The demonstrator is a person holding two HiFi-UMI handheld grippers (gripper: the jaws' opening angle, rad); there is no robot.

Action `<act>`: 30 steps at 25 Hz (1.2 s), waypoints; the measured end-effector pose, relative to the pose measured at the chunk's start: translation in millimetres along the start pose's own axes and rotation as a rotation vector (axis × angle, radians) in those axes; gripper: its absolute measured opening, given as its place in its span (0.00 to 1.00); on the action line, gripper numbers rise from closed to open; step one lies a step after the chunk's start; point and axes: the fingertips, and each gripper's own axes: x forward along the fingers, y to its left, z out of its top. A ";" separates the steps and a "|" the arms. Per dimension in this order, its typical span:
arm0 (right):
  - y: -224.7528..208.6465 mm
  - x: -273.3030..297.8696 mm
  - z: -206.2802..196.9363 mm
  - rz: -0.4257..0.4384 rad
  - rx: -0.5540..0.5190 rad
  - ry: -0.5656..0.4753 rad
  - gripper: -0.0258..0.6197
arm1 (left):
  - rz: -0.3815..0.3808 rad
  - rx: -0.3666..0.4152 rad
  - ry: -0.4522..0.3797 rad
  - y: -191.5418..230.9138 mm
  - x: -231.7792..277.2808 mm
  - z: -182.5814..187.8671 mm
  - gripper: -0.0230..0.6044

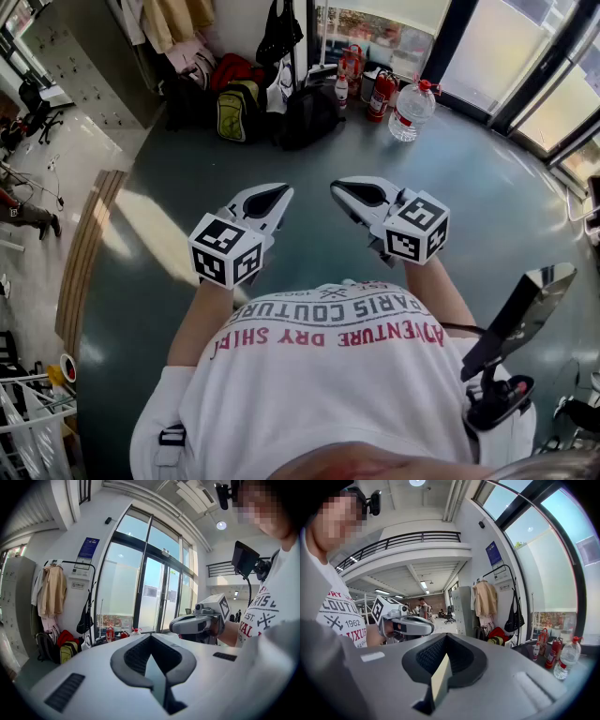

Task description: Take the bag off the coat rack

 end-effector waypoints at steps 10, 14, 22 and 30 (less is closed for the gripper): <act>-1.0 0.9 -7.6 0.008 0.018 -0.006 0.04 | -0.011 -0.014 -0.001 -0.7 5.4 -5.5 0.04; -3.1 2.7 -8.3 0.009 0.028 -0.001 0.04 | -0.015 -0.046 -0.026 3.7 5.6 -2.2 0.04; -6.8 6.7 -8.9 0.012 0.061 -0.006 0.04 | -0.015 -0.062 -0.044 10.2 4.2 0.2 0.04; -3.0 19.2 -2.0 0.025 0.052 0.012 0.04 | -0.002 -0.068 -0.035 23.4 -4.0 0.3 0.04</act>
